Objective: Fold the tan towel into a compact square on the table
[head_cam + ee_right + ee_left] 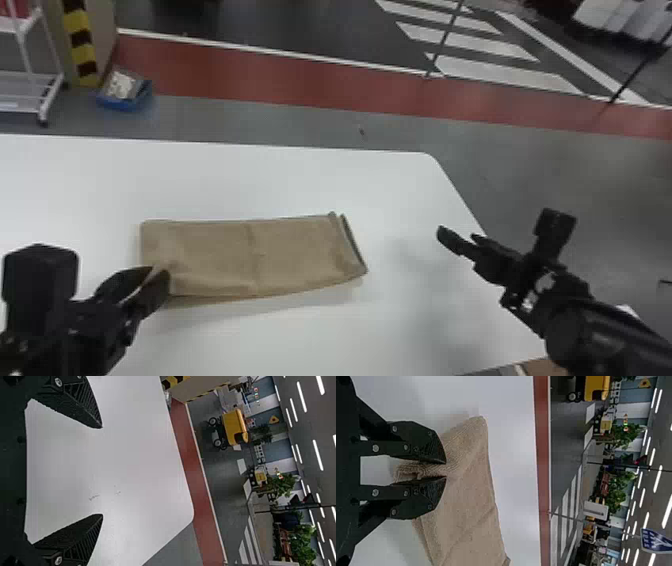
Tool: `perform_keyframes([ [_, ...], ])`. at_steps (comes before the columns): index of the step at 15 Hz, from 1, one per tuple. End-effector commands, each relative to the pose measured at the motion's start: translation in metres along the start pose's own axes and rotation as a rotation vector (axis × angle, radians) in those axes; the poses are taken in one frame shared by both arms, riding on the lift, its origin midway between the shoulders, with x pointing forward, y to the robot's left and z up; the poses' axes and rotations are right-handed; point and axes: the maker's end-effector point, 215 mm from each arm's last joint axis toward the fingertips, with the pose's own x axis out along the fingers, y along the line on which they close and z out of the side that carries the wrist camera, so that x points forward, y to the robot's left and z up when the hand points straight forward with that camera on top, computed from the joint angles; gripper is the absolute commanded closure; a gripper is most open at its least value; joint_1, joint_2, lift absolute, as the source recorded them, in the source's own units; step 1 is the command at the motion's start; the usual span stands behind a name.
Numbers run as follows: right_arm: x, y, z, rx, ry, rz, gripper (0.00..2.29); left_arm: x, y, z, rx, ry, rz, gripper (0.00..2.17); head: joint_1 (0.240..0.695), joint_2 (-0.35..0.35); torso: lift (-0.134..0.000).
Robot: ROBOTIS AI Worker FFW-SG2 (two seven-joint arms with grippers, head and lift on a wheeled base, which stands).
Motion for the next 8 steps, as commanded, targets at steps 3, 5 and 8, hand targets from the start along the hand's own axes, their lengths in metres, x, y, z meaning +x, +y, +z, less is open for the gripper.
perform_keyframes([
  [3, 0.005, 0.012, -0.003, -0.004, 0.008, 0.019, 0.09, -0.013, 0.012, 0.053, 0.006, -0.145, 0.022, 0.03, 0.695, -0.350, -0.123],
  [5, 0.010, 0.021, -0.005, -0.007, 0.013, 0.030, 0.09, -0.012, 0.005, 0.074, 0.007, -0.215, -0.004, 0.04, 0.695, -0.350, -0.123],
  [8, 0.020, 0.046, -0.016, -0.003, 0.039, 0.059, 0.09, 0.035, -0.023, 0.058, 0.024, -0.183, -0.072, 0.31, 0.695, -0.350, -0.123],
])
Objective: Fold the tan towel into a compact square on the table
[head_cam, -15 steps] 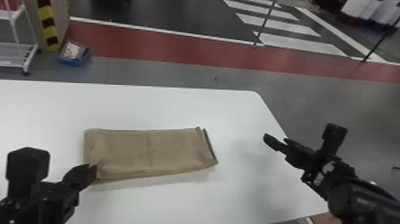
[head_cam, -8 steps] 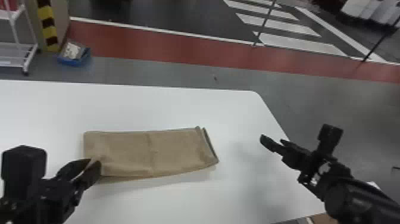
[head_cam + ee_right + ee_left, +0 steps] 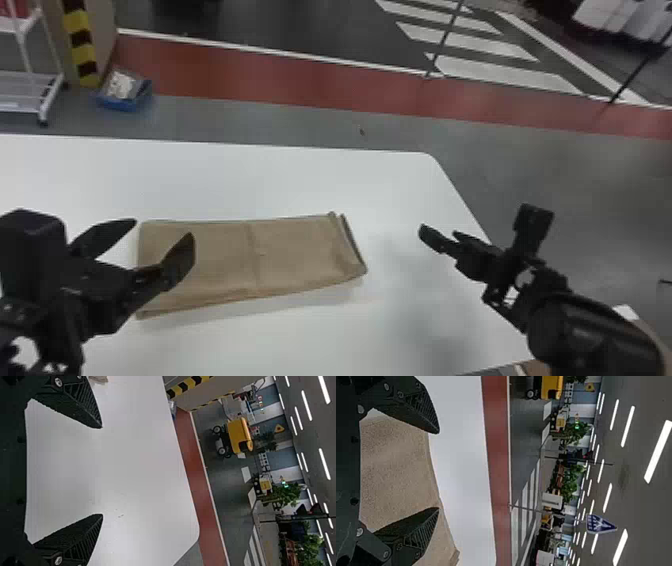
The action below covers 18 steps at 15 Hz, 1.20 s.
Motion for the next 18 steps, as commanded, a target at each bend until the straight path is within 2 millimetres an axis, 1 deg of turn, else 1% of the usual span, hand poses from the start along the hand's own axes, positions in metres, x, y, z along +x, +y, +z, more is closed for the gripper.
perform_keyframes([
  [1, 0.006, 0.025, -0.015, 0.045, 0.049, 0.044, 0.09, 0.030, -0.017, -0.019, 0.021, 0.029, -0.028, 0.76, 0.695, -0.350, -0.123],
  [2, 0.006, 0.042, -0.016, 0.057, 0.068, 0.068, 0.09, 0.039, -0.025, -0.024, 0.021, 0.034, -0.027, 1.36, 0.695, -0.350, -0.123],
  [3, 0.007, 0.055, -0.012, 0.040, 0.074, 0.079, 0.09, 0.048, -0.029, -0.030, 0.028, 0.046, -0.023, 1.66, 0.695, -0.350, -0.123],
  [4, 0.008, 0.064, -0.013, 0.029, 0.090, 0.084, 0.09, 0.057, -0.034, -0.035, 0.049, 0.059, -0.016, 1.75, 0.695, -0.350, -0.123],
  [5, 0.008, 0.073, -0.008, 0.026, 0.097, 0.094, 0.09, 0.064, -0.034, -0.042, 0.063, 0.080, -0.011, 1.92, 0.695, -0.350, -0.123],
  [6, 0.009, 0.085, -0.007, 0.019, 0.110, 0.113, 0.09, 0.068, -0.029, -0.044, 0.063, 0.089, -0.003, 1.95, 0.695, -0.350, -0.123],
  [8, 0.016, 0.098, -0.006, 0.009, 0.150, 0.116, 0.14, 0.073, -0.027, -0.048, 0.070, 0.112, -0.009, 1.95, 0.695, -0.350, -0.123],
  [9, 0.019, 0.106, -0.005, 0.007, 0.166, 0.129, 0.17, 0.073, -0.026, -0.053, 0.074, 0.131, -0.014, 1.95, 0.695, -0.349, -0.123],
  [10, 0.025, 0.116, -0.001, -0.010, 0.186, 0.139, 0.21, 0.073, -0.026, -0.062, 0.074, 0.163, -0.022, 1.95, 0.695, -0.341, -0.123],
  [11, 0.031, 0.120, -0.008, -0.014, 0.233, 0.137, 0.22, 0.074, -0.026, -0.063, 0.076, 0.170, -0.027, 1.95, 0.695, -0.334, -0.123],
  [13, 0.037, 0.132, -0.017, -0.016, 0.299, 0.155, 0.34, 0.075, -0.026, -0.062, 0.083, 0.171, -0.029, 1.95, 0.695, -0.312, -0.123],
  [15, 0.039, 0.138, -0.024, -0.025, 0.357, 0.150, 0.35, 0.075, -0.025, -0.064, 0.088, 0.180, -0.029, 1.95, 0.695, -0.296, -0.123],
  [16, 0.040, 0.139, -0.027, -0.037, 0.378, 0.142, 0.35, 0.074, -0.023, -0.066, 0.094, 0.187, -0.026, 1.95, 0.695, -0.291, -0.123],
  [17, 0.041, 0.139, -0.031, -0.034, 0.403, 0.140, 0.38, 0.073, -0.023, -0.072, 0.098, 0.208, -0.026, 1.95, 0.695, -0.288, -0.123],
  [18, 0.042, 0.138, -0.034, -0.034, 0.418, 0.138, 0.41, 0.073, -0.023, -0.072, 0.099, 0.205, -0.027, 1.95, 0.695, -0.283, -0.123],
])
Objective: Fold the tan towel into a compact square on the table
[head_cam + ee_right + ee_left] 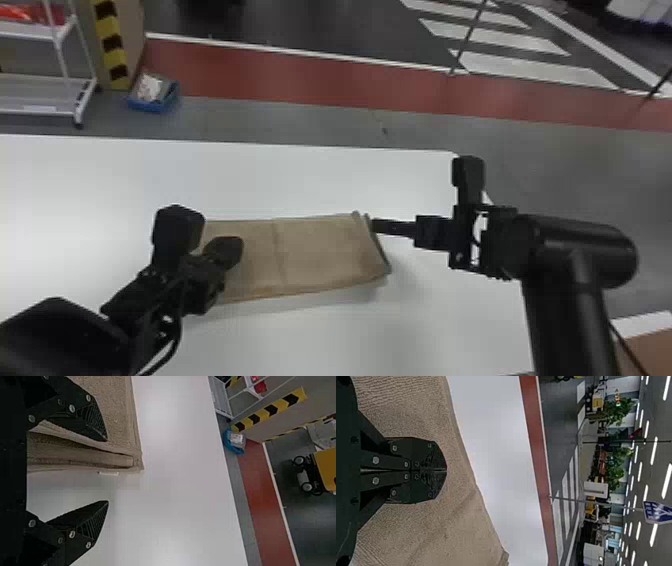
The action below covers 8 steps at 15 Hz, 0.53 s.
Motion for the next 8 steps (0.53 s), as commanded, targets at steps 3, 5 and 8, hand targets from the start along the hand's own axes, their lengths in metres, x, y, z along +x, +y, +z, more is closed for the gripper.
perform_keyframes([
  [3, 0.008, -0.001, -0.012, 0.021, 0.077, 0.007, 0.41, 0.001, 0.001, 0.002, 0.008, 0.000, 0.001, 1.95, 0.695, -0.279, -0.123],
  [5, 0.014, 0.004, -0.015, 0.023, 0.092, 0.029, 0.42, 0.003, 0.002, 0.004, 0.011, 0.000, -0.001, 1.95, 0.695, -0.278, -0.123],
  [8, 0.021, 0.011, -0.017, 0.030, 0.112, 0.058, 0.47, 0.006, 0.000, 0.003, 0.013, 0.005, -0.004, 1.95, 0.695, -0.270, -0.123],
])
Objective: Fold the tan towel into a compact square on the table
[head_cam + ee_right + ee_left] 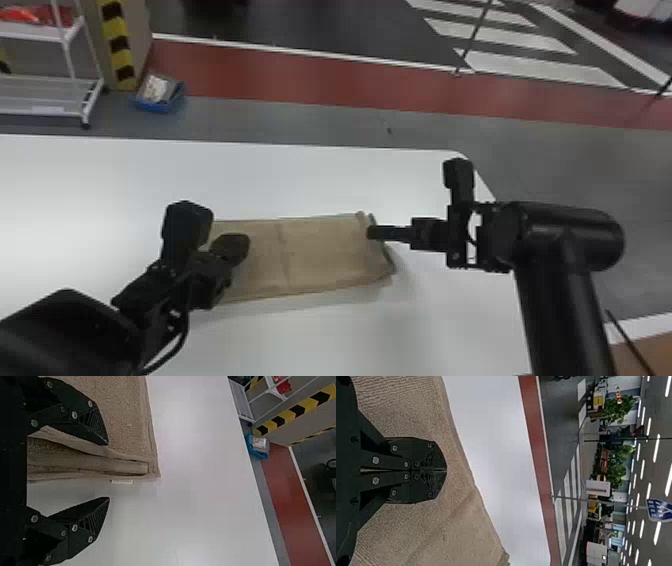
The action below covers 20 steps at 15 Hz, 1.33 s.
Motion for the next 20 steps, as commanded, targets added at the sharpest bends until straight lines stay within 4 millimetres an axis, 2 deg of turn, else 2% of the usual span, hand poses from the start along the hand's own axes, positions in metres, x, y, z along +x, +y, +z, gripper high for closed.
perform_keyframes([
  [1, 0.006, 0.004, -0.001, 0.002, 0.014, 0.013, 0.47, 0.002, -0.001, 0.000, 0.001, 0.002, -0.003, 1.95, 0.695, -0.268, -0.123],
  [5, 0.013, 0.015, 0.000, -0.005, 0.024, 0.046, 0.60, 0.004, -0.004, 0.002, 0.006, 0.002, -0.007, 1.95, 0.695, -0.258, -0.123],
  [6, 0.013, 0.016, 0.000, -0.007, 0.025, 0.049, 0.80, 0.004, -0.004, 0.001, 0.006, 0.006, -0.008, 1.95, 0.695, -0.256, -0.123],
  [8, 0.012, 0.018, 0.003, -0.007, 0.022, 0.059, 0.96, 0.004, -0.004, -0.001, 0.006, 0.012, -0.009, 1.95, 0.695, -0.251, -0.123],
  [10, 0.011, 0.019, 0.003, 0.002, 0.021, 0.068, 1.01, 0.004, -0.005, -0.003, 0.005, 0.019, -0.011, 1.95, 0.695, -0.249, -0.123],
  [11, 0.011, 0.021, -0.001, 0.010, 0.029, 0.078, 1.12, 0.004, -0.006, -0.005, 0.006, 0.025, -0.013, 1.95, 0.695, -0.249, -0.123],
  [12, 0.010, 0.023, -0.004, 0.016, 0.034, 0.087, 1.12, 0.004, -0.006, -0.006, 0.005, 0.027, -0.014, 1.95, 0.695, -0.249, -0.123],
  [16, -0.007, 0.045, 0.006, 0.027, -0.002, 0.157, 1.12, 0.006, -0.009, -0.008, 0.010, 0.047, -0.022, 1.95, 0.695, -0.245, -0.123],
  [20, -0.025, 0.092, 0.016, 0.012, -0.015, 0.267, 1.12, 0.011, -0.017, -0.011, 0.003, 0.060, -0.049, 1.95, 0.695, -0.233, -0.123],
])
